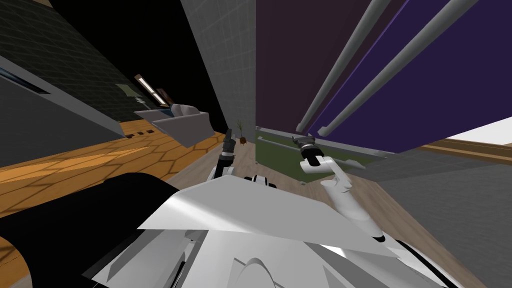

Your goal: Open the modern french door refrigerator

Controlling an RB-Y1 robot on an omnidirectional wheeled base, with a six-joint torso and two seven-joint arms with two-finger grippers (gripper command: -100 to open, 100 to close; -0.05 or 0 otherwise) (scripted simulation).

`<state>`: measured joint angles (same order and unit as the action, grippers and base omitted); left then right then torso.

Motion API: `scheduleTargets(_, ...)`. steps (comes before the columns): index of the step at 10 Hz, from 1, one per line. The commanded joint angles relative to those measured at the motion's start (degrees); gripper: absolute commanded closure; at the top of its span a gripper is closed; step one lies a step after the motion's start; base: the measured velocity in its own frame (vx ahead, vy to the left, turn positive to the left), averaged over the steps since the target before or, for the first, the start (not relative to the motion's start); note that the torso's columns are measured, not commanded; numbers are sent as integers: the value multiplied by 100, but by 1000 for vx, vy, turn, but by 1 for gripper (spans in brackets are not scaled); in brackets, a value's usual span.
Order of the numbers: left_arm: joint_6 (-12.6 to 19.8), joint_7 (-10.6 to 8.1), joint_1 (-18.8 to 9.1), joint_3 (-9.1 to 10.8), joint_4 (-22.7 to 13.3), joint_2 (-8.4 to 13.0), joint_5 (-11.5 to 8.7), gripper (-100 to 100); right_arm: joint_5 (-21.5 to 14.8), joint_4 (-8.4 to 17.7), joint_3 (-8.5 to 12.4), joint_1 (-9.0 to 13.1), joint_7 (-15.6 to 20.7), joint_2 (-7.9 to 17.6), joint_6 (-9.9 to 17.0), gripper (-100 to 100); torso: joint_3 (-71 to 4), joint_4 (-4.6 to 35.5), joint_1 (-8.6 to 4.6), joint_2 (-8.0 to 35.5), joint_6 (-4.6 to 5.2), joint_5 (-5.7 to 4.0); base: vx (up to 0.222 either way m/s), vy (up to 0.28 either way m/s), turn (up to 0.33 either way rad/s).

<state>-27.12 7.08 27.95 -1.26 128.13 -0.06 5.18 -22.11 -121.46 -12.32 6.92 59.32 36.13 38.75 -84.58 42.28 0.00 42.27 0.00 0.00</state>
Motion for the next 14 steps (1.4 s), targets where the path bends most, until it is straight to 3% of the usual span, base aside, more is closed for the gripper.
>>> scheduleTargets(1, 0, 0, 0, 0, 0, 0, 0, 0, -98, 122, -72, 241, 433, 227, 375, -100, 0, 0, 7, 0, 0, 2, 16, 68, 12)
scheduleTargets(5, 0, 0, 0, 0, 0, 0, 0, 0, -203, 209, -146, 474, 868, 497, 752, -100, 2, 1, -6, 4, 0, -2, 14, 46, 13)
scheduleTargets(6, 0, 0, 0, 0, 0, 0, 0, 0, -195, 176, -126, 405, 783, 458, 676, -100, 2, 1, -6, 4, 1, -2, 4, 15, 1)
scheduleTargets(7, 0, 0, 0, 0, 0, 0, 0, 0, -90, 93, -110, 477, 872, 525, 844, -100, 3, 1, -8, 4, 1, -3, 108, -12, 41)
scheduleTargets(8, 0, 0, 1, 1, 0, 1, 0, 0, -138, 128, -113, 435, 830, 502, 755, -100, -14, -6, -11, -26, -1, -3, 70, -10, 14)
scheduleTargets(9, 0, 0, 1, 1, 0, 1, 0, 0, -130, 120, -111, 440, 839, 507, 775, 100, -8, -5, -6, -10, 1, -3, 11, -4, -18)
scheduleTargets(10, 0, 0, 0, 1, 0, 1, 0, 0, -283, 35, -36, 396, 870, 438, 1014, 100, 6, -6, 4, 9, -10, -2, -31, 193, -222)
scheduleTargets(12, 0, 0, -1, -2, 0, -2, 0, 0, -356, -8, -6, 371, 885, 400, 1133, 100, 22, 6, 86, 33, -25, 27, -62, 239, -149)
scheduleTargets(14, 0, 0, -1, -1, 0, -2, 0, 0, -501, -92, 53, 319, 917, 325, 1371, 100, 3, 12, 58, 8, -40, 27, -66, 231, -135)
